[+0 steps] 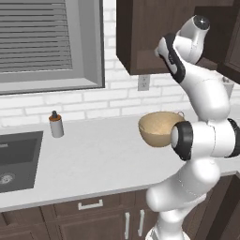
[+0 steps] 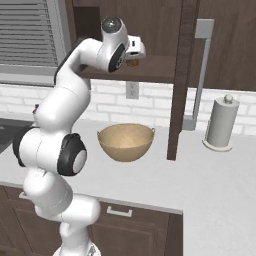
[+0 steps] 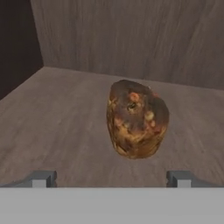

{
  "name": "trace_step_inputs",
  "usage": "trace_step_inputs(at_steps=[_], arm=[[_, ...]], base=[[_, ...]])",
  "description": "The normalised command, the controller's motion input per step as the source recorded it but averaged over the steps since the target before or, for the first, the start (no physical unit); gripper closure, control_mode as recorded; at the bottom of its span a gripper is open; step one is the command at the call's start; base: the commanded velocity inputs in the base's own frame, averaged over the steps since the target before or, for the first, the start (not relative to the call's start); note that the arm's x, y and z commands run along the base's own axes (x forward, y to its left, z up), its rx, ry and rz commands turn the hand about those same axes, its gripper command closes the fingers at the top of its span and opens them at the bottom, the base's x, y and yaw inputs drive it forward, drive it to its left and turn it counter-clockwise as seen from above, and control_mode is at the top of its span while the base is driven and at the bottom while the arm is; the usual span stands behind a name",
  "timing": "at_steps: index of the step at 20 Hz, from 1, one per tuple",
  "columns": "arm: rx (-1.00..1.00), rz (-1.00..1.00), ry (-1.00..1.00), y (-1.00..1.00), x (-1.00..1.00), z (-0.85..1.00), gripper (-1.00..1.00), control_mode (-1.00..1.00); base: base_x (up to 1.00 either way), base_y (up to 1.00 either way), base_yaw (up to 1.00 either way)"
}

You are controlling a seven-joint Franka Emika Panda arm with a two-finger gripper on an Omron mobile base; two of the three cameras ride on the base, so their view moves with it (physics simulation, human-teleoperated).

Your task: Open the cabinet, pick up the bread from the cabinet and place it in the basket. Then move the basket to the dining counter.

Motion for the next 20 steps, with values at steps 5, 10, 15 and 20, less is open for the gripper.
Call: trace_step_inputs(at_steps=[5,10,15,20], arm=[[0.00,0.00,0.00,-0.12,0.48,-0.07,-1.00,-1.00],[0.00,0.00,0.00,-0.16,0.53,-0.06,-1.00,-1.00],[0.00,0.00,0.00,-0.04,0.43,-0.01,-1.00,-1.00],[0.00,0.00,0.00,0.00,0.34,-0.16,-1.00,-1.00]], base=[[0.00,0.00,0.00],[0.00,0.00,0.00],[0.00,0.00,0.00],[0.00,0.00,0.00]])
